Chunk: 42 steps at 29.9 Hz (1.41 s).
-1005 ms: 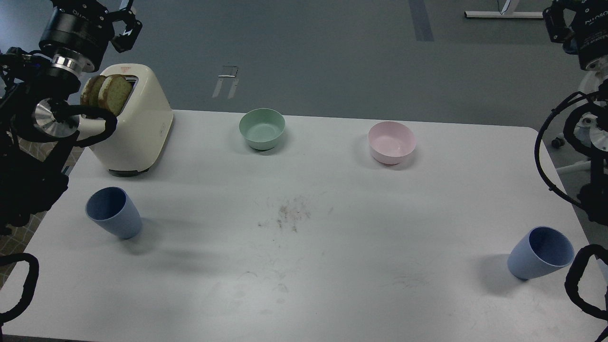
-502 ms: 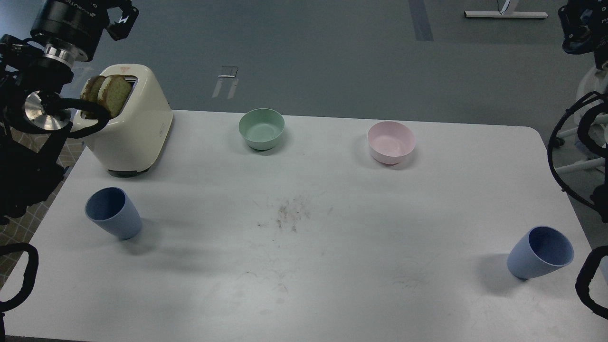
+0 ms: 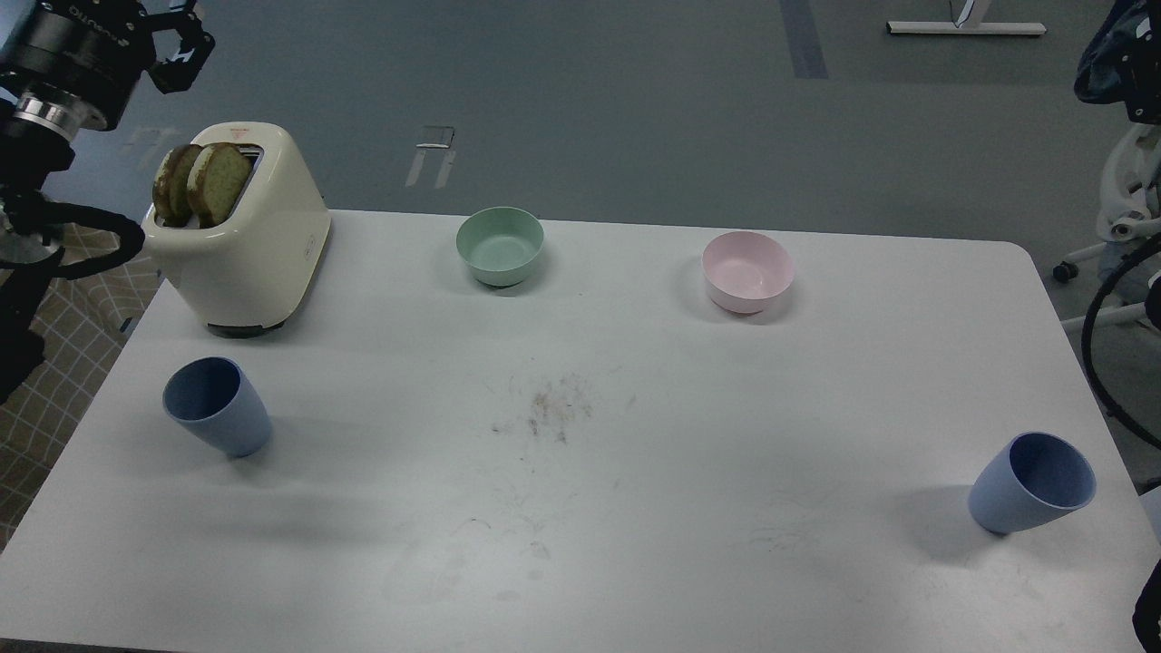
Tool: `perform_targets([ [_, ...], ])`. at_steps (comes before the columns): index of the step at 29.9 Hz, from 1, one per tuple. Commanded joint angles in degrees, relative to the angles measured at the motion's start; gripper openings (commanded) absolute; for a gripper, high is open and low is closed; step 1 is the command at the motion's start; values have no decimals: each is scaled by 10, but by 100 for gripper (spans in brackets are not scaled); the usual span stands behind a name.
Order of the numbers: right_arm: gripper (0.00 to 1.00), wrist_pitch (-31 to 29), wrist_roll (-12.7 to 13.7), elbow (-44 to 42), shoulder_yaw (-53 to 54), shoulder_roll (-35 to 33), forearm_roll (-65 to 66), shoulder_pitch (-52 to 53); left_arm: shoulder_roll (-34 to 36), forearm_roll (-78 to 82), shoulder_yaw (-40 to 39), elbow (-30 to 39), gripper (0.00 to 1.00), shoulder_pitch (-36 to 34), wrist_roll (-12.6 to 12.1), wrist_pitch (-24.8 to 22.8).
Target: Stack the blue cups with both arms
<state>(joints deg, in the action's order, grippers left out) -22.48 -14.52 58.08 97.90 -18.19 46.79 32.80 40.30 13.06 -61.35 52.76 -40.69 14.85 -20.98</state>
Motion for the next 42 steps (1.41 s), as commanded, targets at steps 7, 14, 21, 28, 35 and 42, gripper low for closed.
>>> perform_targets([
  [7, 100, -9, -1, 9, 68, -7, -77, -69, 157, 101, 4, 210, 91, 133, 39, 8],
  [14, 100, -9, -2, 10, 69, -19, -82, -74, 260, 381, -2, 342, 89, 261, 100, 74],
  [21, 100, -8, -2, 14, 70, -24, -83, -74, 319, 496, 4, 354, 89, 330, 102, 111],
  [28, 100, -9, -2, 14, 78, -37, -83, -76, 324, 621, 7, 363, 87, 400, 102, 123],
  [35, 100, -9, -2, 16, 84, -37, -84, -87, 318, 748, 7, 326, 82, 436, 101, 176],
  [42, 100, -8, -2, 21, 85, -39, -108, -104, 296, 808, 19, 256, 78, 450, 113, 182],
])
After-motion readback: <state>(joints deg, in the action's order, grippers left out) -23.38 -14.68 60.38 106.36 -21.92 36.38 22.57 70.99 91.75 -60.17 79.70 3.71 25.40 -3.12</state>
